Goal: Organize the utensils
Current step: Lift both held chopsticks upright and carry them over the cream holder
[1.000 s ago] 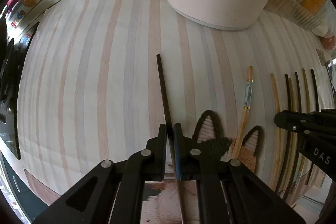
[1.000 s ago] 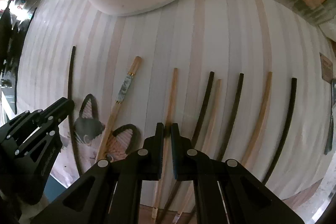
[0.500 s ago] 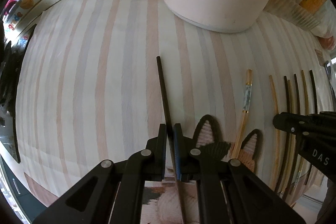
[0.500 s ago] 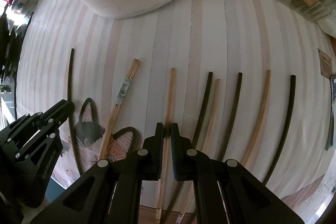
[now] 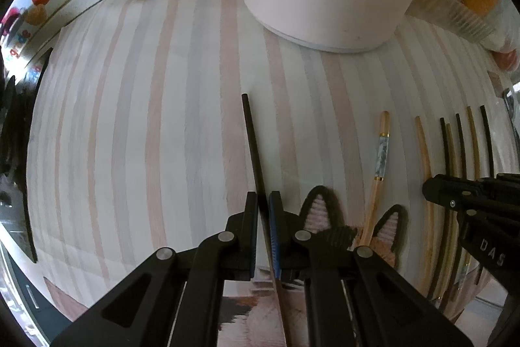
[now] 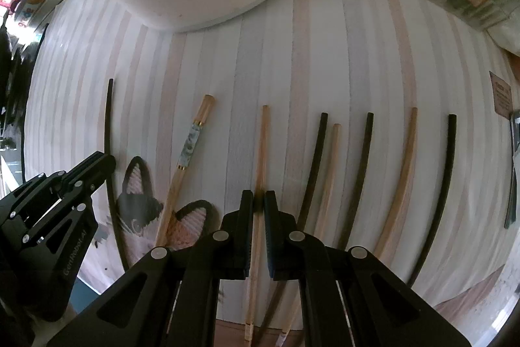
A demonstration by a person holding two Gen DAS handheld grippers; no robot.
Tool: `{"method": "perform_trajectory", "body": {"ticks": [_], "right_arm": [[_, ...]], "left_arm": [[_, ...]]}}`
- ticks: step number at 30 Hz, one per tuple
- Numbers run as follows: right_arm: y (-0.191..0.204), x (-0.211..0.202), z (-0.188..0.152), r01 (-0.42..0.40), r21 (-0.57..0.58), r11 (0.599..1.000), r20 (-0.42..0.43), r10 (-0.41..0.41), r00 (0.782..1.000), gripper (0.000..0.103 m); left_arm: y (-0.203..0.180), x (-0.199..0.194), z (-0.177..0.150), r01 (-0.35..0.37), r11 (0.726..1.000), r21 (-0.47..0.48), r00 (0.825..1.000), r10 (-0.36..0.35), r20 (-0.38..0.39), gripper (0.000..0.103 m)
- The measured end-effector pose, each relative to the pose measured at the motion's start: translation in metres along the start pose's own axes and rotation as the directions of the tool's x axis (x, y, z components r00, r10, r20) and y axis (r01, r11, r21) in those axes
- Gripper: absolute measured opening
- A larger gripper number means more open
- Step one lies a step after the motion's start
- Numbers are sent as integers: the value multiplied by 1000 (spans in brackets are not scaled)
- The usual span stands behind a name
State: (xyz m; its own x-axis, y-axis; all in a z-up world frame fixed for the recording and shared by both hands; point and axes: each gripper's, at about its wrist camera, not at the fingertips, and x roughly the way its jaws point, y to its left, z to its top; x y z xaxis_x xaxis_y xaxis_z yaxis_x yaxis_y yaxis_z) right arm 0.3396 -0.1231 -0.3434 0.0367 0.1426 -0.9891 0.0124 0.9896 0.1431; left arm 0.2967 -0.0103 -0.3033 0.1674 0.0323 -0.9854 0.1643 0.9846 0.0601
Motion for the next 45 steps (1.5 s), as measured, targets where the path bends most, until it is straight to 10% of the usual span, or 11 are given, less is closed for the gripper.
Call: {"method": "perform_trajectory", "body": {"ticks": [15,27,36,45], "right_arm": [[-9,-43,-35,-134,50,990,207,121,971,6],[-14,-113,-39,-207,14,978,391,185,902,6],[-4,-198,-29,-195,-61,979,585,193,788,5],[-2,-294,-5,-196,-120,973,706,222,672,5]], "left_arm": [[0,-60,-6,76,997,17,993,-78,92,3],[7,-131,7,93,996,18,962,-94,256,3],[15,-196,31,107,994,21,903,-106,417,3],[26,-288,69,159,987,36,801,-151,580,3]]}}
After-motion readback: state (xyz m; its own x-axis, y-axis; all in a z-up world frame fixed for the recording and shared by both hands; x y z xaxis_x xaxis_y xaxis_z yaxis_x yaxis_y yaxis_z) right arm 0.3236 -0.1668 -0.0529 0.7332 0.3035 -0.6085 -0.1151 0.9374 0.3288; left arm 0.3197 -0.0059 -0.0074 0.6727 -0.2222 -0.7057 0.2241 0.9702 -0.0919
